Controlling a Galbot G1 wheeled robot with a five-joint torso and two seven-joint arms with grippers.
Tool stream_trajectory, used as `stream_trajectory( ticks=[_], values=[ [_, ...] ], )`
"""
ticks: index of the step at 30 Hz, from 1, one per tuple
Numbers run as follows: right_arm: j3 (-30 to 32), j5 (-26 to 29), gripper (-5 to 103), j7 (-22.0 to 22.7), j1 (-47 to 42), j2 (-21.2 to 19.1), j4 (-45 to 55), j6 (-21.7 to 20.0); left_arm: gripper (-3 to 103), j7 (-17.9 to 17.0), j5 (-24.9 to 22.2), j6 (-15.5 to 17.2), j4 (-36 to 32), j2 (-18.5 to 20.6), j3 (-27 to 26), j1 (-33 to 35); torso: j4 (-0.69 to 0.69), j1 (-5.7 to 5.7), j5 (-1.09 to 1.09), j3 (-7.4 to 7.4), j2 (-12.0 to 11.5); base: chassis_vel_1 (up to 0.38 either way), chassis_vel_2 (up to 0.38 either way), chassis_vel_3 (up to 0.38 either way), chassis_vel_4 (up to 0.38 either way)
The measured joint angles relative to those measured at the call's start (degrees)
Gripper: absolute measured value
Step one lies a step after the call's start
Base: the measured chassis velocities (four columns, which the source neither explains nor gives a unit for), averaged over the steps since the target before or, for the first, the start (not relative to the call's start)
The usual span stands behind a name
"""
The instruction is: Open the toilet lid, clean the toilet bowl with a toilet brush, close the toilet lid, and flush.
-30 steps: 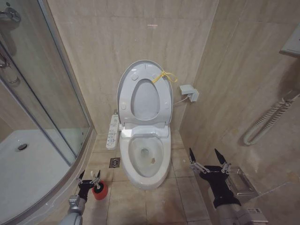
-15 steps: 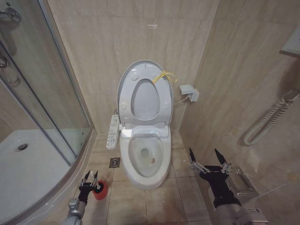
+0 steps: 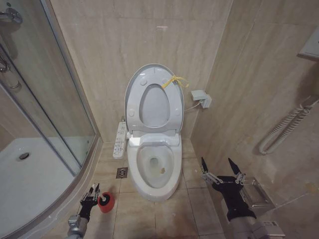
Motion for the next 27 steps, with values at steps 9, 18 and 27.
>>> stream_trajectory(
  ticks=[9, 18, 27],
  values=[
    [0.0, 0.0, 100, 0.0, 0.0, 0.0, 0.0, 0.0, 21, 0.0, -5.1, 1.4, -11.9, 0.7, -2.1, 5.6, -0.01, 0.0, 0.01, 0.0, 0.0, 0.0, 0.0, 0.0, 0.0],
    [0.0, 0.0, 100, 0.0, 0.0, 0.0, 0.0, 0.0, 21, -0.9, -9.7, 1.7, -31.9, -0.5, -7.6, 19.8, 0.02, 0.0, 0.01, 0.0, 0.0, 0.0, 0.0, 0.0, 0.0],
    [0.0, 0.0, 100, 0.0, 0.0, 0.0, 0.0, 0.0, 21, 0.7, -18.4, 2.2, -52.8, -0.5, -10.9, 33.9, 0.0, 0.0, 0.01, 0.0, 0.0, 0.0, 0.0, 0.0, 0.0]
  ],
)
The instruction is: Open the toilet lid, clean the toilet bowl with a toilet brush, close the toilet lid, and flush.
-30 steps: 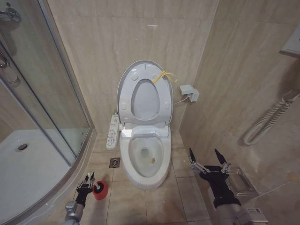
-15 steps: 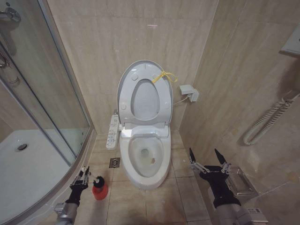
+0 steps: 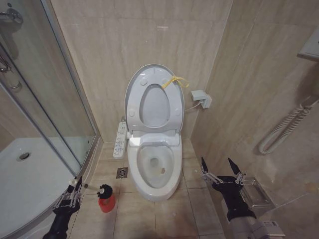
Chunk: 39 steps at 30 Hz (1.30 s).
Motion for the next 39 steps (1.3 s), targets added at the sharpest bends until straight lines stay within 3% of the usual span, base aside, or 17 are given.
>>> stream_trajectory(
  ticks=[4, 7, 11, 17, 23, 26, 33, 39],
  values=[
    [0.0, 0.0, 100, 0.0, 0.0, 0.0, 0.0, 0.0, 21, 0.2, -4.6, 2.3, -7.9, 0.7, -0.3, 1.6, -0.01, 0.0, 0.01, 0.0, 0.0, 0.0, 0.0, 0.0, 0.0],
    [0.0, 0.0, 100, 0.0, 0.0, 0.0, 0.0, 0.0, 21, -0.5, -8.0, 6.5, -14.4, 1.9, 0.0, 0.5, 0.0, 0.0, 0.01, 0.0, 0.0, 0.0, 0.0, 0.0, 0.0],
    [0.0, 0.0, 100, 0.0, 0.0, 0.0, 0.0, 0.0, 21, -1.0, -11.1, 9.3, -15.6, 4.5, 1.7, -3.6, -0.01, 0.01, 0.0, 0.0, 0.0, 0.0, 0.0, 0.0, 0.0],
    [0.0, 0.0, 100, 0.0, 0.0, 0.0, 0.0, 0.0, 21, -0.2, -15.7, 11.1, -7.4, 9.0, 4.3, -11.3, -0.01, 0.02, -0.03, 0.01, 0.0, 0.0, 0.0, 0.0, 0.0],
    [0.0, 0.0, 100, 0.0, 0.0, 0.0, 0.0, 0.0, 21, 9.7, -21.4, 10.6, 2.2, 11.8, 6.5, -17.7, 0.0, 0.02, -0.02, 0.01, 0.0, 0.0, 0.0, 0.0, 0.0],
    [0.0, 0.0, 100, 0.0, 0.0, 0.0, 0.0, 0.0, 21, 12.3, -21.7, 10.2, 4.2, 12.2, 7.5, -19.2, 0.01, 0.01, -0.02, 0.01, 0.0, 0.0, 0.0, 0.0, 0.0],
    [0.0, 0.0, 100, 0.0, 0.0, 0.0, 0.0, 0.0, 21, 13.4, -19.2, 9.1, 9.7, 13.2, 9.5, -23.9, 0.0, 0.01, 0.0, 0.01, 0.0, 0.0, 0.0, 0.0, 0.0],
    [0.0, 0.0, 100, 0.0, 0.0, 0.0, 0.0, 0.0, 21, 13.7, -19.5, 8.1, 17.0, 13.3, 15.5, -29.2, 0.01, 0.01, 0.0, 0.01, 0.0, 0.0, 0.0, 0.0, 0.0]
  ],
)
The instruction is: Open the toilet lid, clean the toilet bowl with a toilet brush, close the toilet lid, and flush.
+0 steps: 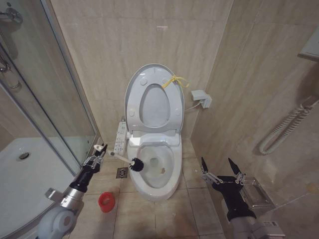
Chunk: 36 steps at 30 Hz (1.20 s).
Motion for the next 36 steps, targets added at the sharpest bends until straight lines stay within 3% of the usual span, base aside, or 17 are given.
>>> stream_trajectory(
  ticks=[10, 19, 26, 30, 36],
  values=[
    [0.0, 0.0, 100, 0.0, 0.0, 0.0, 0.0, 0.0, 21, -0.9, -0.3, -1.0, 7.1, -3.2, 7.7, -8.0, -0.01, 0.0, 0.01, 0.0, 0.0, 0.0, 0.0, 0.0, 0.0],
    [0.0, 0.0, 100, 0.0, 0.0, 0.0, 0.0, 0.0, 21, -4.3, 2.4, -4.3, 18.7, -9.3, 16.6, -18.0, -0.01, -0.01, 0.0, 0.0, 0.0, 0.0, 0.0, 0.0, 0.0],
    [0.0, 0.0, 100, 0.0, 0.0, 0.0, 0.0, 0.0, 21, -5.5, 4.4, -4.7, 24.0, -11.4, 20.6, -21.3, -0.01, -0.01, 0.0, 0.0, 0.0, 0.0, 0.0, 0.0, 0.0],
    [0.0, 0.0, 100, 0.0, 0.0, 0.0, 0.0, 0.0, 21, -6.6, 3.3, -4.1, 25.4, -11.7, 22.4, -22.2, 0.0, -0.01, 0.01, 0.0, 0.0, 0.0, 0.0, 0.0, 0.0],
    [0.0, 0.0, 100, 0.0, 0.0, 0.0, 0.0, 0.0, 21, -6.0, 4.5, -5.0, 30.7, -13.0, 23.8, -24.8, -0.01, -0.01, 0.0, 0.0, 0.0, 0.0, 0.0, 0.0, 0.0]
  ],
)
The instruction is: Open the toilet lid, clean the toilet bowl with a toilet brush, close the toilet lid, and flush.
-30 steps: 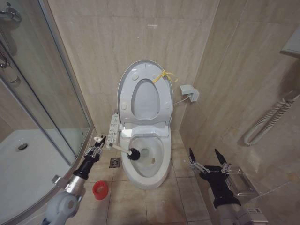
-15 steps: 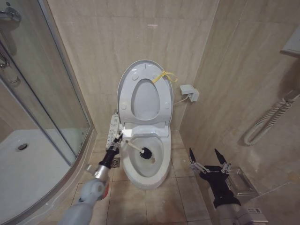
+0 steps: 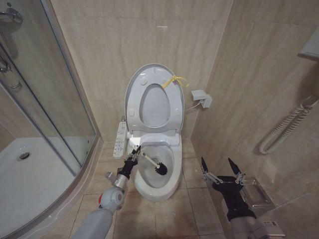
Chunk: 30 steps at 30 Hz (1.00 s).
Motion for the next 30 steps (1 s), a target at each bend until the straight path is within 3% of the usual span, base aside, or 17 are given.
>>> stream_trajectory(
  ticks=[6, 13, 15, 21, 26, 30],
  values=[
    [0.0, 0.0, 100, 0.0, 0.0, 0.0, 0.0, 0.0, 21, 2.4, 7.3, -3.1, 8.3, -1.1, -0.1, -3.7, 0.0, 0.0, 0.01, 0.0, 0.0, 0.0, 0.0, 0.0, 0.0],
    [0.0, 0.0, 100, 0.0, 0.0, 0.0, 0.0, 0.0, 21, 2.2, 17.1, -4.2, 9.1, -0.9, -0.7, -4.4, 0.0, 0.0, 0.0, 0.0, 0.0, 0.0, 0.0, 0.0, 0.0],
    [0.0, 0.0, 100, 0.0, 0.0, 0.0, 0.0, 0.0, 21, 2.2, 16.0, -4.2, 8.5, -0.7, -0.2, -4.4, 0.01, 0.0, 0.01, 0.0, 0.0, 0.0, 0.0, 0.0, 0.0],
    [0.0, 0.0, 100, 0.0, 0.0, 0.0, 0.0, 0.0, 21, 2.4, 4.0, -4.1, 6.1, -2.1, 1.0, -4.3, -0.01, 0.0, 0.0, 0.0, 0.0, 0.0, 0.0, 0.0, 0.0],
    [0.0, 0.0, 100, 0.0, 0.0, 0.0, 0.0, 0.0, 21, 2.6, 4.4, -4.2, 8.5, -2.6, 0.7, -4.6, 0.0, 0.0, 0.0, 0.0, 0.0, 0.0, 0.0, 0.0, 0.0],
    [0.0, 0.0, 100, 0.0, 0.0, 0.0, 0.0, 0.0, 21, 2.8, 9.0, -4.4, 9.9, -2.4, -0.2, -4.5, 0.01, 0.0, 0.0, 0.0, 0.0, 0.0, 0.0, 0.0, 0.0]
  ],
)
